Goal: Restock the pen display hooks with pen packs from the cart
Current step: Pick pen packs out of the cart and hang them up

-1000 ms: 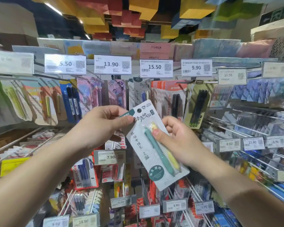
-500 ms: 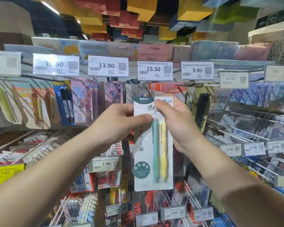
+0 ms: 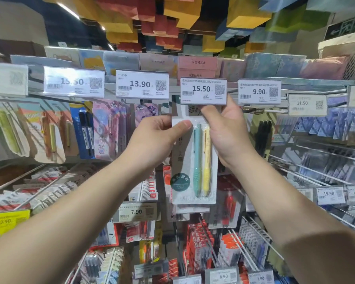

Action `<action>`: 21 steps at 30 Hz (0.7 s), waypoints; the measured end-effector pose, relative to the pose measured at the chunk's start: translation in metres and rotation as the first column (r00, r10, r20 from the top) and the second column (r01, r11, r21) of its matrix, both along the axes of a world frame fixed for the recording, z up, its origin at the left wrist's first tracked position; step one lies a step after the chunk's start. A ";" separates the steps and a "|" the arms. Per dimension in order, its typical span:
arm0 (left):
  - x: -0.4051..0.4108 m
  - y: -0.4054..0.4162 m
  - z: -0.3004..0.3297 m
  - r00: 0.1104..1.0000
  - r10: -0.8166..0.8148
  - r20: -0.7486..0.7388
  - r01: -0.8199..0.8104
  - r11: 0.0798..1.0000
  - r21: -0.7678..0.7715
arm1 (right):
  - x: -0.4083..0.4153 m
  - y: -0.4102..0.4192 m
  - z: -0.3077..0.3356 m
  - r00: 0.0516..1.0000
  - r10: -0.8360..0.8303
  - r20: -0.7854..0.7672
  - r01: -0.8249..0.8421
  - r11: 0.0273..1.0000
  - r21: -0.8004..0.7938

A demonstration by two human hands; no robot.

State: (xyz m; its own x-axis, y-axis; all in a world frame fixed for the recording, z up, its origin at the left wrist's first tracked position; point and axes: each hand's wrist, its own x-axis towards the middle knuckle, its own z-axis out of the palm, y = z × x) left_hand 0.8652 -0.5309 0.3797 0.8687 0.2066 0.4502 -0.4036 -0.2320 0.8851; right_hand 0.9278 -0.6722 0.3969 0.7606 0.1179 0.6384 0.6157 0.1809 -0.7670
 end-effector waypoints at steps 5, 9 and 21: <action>0.006 -0.004 0.000 0.993 0.112 0.032 -0.112 0.994 0.003 | 0.008 0.001 0.001 1.000 0.012 -0.020 -0.012 1.000 0.021; 0.008 -0.004 -0.001 0.994 0.093 0.055 -0.095 0.995 0.037 | 0.010 -0.004 0.004 0.993 0.090 -0.082 -0.089 0.996 0.008; 0.003 -0.005 0.004 0.998 0.003 0.069 -0.005 1.000 0.018 | 0.010 -0.007 0.011 0.951 0.215 -0.221 -0.193 0.974 0.117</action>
